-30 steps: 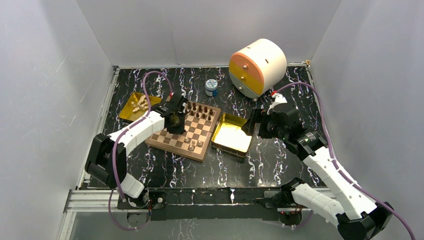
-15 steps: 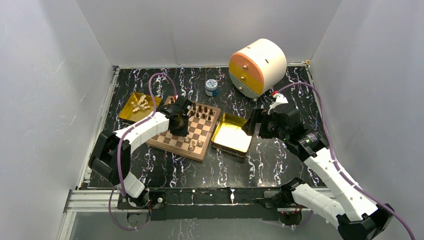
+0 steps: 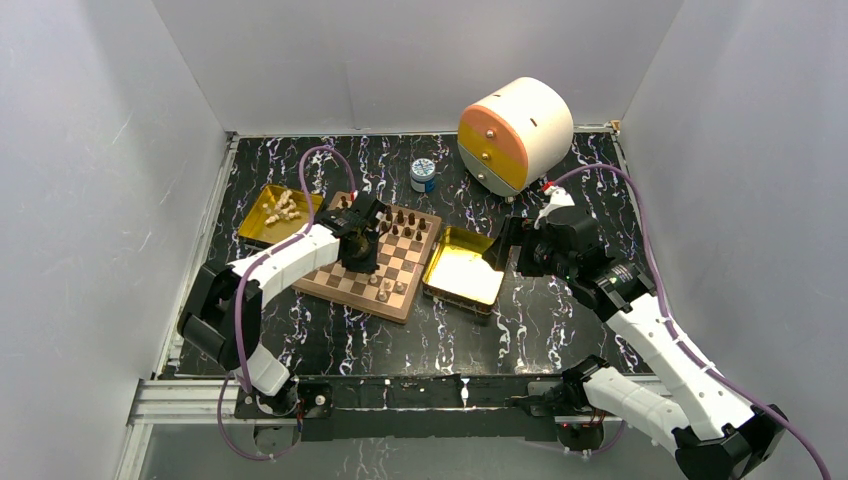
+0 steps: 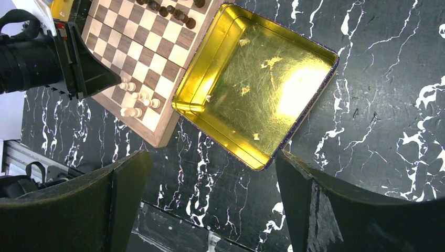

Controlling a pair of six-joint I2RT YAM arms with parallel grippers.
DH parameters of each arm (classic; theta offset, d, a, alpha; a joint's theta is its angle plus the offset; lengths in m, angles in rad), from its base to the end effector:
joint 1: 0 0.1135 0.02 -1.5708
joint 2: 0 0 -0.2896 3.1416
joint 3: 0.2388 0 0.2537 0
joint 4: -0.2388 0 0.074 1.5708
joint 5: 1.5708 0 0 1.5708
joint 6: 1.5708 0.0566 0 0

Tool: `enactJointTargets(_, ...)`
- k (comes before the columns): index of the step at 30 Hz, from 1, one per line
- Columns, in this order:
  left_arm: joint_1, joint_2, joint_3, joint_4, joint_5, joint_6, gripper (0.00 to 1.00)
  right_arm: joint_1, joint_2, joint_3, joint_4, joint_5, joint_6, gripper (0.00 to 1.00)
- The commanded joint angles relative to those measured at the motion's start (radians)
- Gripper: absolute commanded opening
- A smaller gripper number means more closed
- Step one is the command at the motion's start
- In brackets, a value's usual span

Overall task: Set up the chess pieces on the board
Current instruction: Place the chess piece on the chessboard.

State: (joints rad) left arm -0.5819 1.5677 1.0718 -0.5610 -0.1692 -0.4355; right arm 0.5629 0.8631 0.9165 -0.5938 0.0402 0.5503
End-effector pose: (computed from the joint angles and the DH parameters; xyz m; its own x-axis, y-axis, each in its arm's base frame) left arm 0.2795 -0.1725 0.2256 -0.8590 0.0674 -0.5076 0.1216 0.9898 -0.0744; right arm 0.1591 0.0977 0.3395 -0.6345 0.2175 -0.7417 -0.2021 0.8795 0.4308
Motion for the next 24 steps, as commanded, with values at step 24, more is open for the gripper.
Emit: enactJointTargets(24, -0.012, 0.002, -0.013, -0.028, -0.089, -0.006, 0.11, -0.003, -0.013, 0.025, 0.057, -0.009, 0.003, 0.99)
